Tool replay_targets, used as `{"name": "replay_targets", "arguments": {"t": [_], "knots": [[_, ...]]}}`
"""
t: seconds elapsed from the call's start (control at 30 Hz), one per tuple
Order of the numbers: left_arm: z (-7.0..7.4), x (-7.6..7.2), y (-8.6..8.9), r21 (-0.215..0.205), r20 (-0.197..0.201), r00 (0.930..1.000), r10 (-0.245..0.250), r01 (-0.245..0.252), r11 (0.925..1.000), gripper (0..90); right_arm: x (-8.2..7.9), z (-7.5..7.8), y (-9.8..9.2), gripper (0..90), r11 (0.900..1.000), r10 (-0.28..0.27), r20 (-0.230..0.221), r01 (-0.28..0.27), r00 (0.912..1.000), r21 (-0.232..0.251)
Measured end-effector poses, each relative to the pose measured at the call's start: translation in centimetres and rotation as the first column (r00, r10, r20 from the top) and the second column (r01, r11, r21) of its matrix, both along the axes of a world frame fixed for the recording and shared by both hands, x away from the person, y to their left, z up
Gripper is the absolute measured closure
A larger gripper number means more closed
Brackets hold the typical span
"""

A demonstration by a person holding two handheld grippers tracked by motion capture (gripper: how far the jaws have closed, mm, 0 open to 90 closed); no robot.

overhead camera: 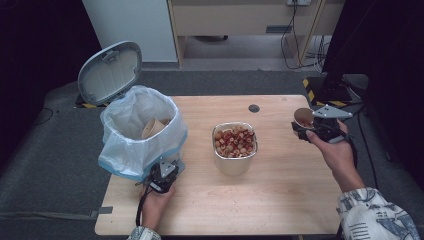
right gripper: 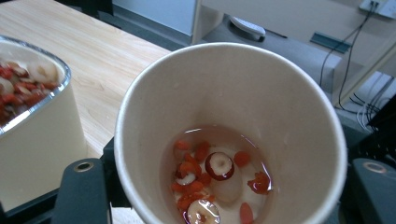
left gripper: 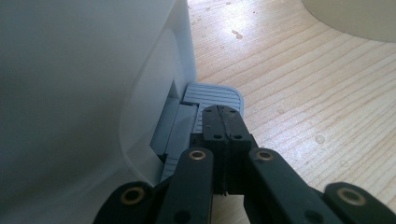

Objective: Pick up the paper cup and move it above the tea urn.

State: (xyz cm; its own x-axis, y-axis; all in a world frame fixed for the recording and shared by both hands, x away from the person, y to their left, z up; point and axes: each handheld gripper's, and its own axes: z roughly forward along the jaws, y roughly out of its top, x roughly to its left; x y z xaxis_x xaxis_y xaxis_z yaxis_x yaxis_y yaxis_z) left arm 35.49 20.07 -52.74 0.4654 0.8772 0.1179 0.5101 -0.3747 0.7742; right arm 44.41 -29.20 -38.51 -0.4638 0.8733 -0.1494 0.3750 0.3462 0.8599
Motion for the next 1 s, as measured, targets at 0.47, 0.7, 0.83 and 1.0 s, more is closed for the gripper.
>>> {"name": "replay_targets", "arguments": {"t": [0.47, 0.7, 0.83, 1.0], "knots": [[0.0, 0.0, 0.0, 0.001, 0.002, 1.0000, 0.000, 0.000, 1.0000, 89.3, 2.3, 2.4, 1.4, 30.9, 0.998, 0.055, 0.034, -0.054, 0.9979, -0.018], [0.0, 0.0, 0.0, 0.006, 0.001, 1.0000, -0.001, 0.001, 1.0000, 89.3, 3.1, 2.7, 1.9, 30.9, 0.997, 0.071, 0.036, -0.070, 0.9968, -0.031], [0.0, 0.0, 0.0, 0.006, 0.001, 1.0000, -0.001, 0.001, 1.0000, 89.3, 3.6, 2.9, 1.9, 30.9, 0.997, 0.069, 0.040, -0.068, 0.9968, -0.029], [0.0, 0.0, 0.0, 0.005, 0.001, 1.0000, -0.001, 0.001, 1.0000, 89.3, 4.0, 3.4, 2.3, 30.9, 0.995, 0.093, 0.046, -0.092, 0.9946, -0.030]]}}
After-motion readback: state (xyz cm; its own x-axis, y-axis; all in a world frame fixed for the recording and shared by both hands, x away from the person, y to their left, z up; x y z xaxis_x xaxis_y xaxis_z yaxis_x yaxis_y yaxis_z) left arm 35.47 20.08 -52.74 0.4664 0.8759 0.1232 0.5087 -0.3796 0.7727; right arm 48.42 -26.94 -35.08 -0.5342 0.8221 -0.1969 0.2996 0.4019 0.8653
